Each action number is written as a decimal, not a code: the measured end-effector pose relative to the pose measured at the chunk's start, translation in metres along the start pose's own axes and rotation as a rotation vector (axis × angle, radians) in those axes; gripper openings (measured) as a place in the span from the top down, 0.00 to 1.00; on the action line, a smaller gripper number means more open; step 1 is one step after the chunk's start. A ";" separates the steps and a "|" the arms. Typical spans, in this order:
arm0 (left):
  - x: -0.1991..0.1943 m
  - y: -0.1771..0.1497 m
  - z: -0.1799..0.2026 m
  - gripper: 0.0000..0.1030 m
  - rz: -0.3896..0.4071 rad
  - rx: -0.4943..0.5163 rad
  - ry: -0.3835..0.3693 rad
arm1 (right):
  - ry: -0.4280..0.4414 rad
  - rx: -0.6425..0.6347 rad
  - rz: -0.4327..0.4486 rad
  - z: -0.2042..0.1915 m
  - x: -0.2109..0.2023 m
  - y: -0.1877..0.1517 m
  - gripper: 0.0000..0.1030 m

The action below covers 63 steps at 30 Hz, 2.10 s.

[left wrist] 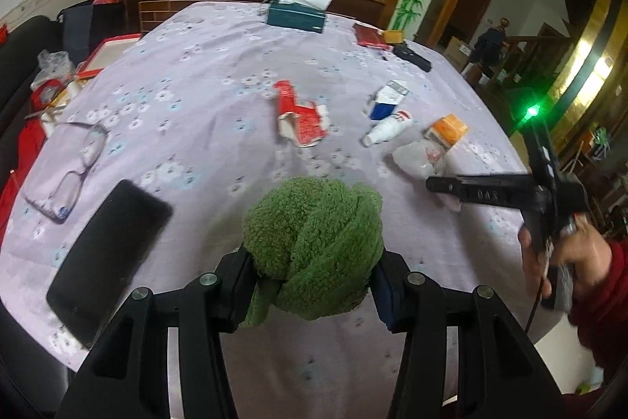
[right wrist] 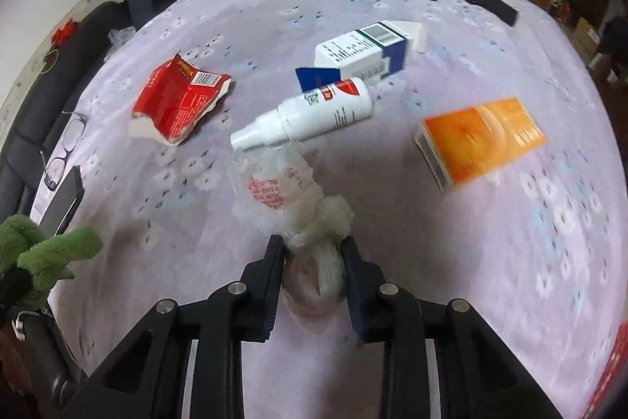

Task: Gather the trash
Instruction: 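Grasp the clear plastic bag with the right tool while the left tool holds the green towel, then carry the green towel and plastic bag to the red wastebasket with both tools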

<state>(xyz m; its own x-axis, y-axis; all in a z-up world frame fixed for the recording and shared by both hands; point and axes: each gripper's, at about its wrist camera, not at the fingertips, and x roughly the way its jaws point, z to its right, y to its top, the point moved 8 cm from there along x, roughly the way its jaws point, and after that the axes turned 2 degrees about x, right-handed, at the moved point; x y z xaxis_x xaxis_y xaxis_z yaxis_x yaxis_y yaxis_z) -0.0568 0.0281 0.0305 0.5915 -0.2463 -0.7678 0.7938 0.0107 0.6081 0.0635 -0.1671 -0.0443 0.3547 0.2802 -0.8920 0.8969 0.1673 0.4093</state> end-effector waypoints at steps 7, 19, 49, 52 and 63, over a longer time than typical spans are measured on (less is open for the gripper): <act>0.011 0.007 0.045 0.52 0.013 0.026 -0.049 | 0.027 0.136 0.086 0.008 -0.060 -0.039 0.70; 0.022 0.017 0.148 0.52 0.006 0.153 -0.163 | 0.007 0.352 0.171 0.071 -0.140 -0.089 0.70; 0.025 0.021 0.299 0.52 0.014 0.299 -0.254 | -0.008 0.505 0.277 0.186 -0.219 -0.142 0.70; 0.025 0.022 0.308 0.52 0.017 0.310 -0.261 | -0.009 0.521 0.288 0.193 -0.226 -0.147 0.70; 0.026 0.020 0.336 0.52 0.012 0.348 -0.293 | -0.031 0.580 0.318 0.216 -0.246 -0.166 0.70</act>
<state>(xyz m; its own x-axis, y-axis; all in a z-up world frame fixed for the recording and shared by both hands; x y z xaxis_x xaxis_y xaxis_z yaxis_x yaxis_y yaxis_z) -0.0734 -0.3035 0.0909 0.4956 -0.5125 -0.7013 0.6625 -0.2991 0.6868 -0.1153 -0.4678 0.0654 0.6252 0.2034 -0.7535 0.7411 -0.4574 0.4915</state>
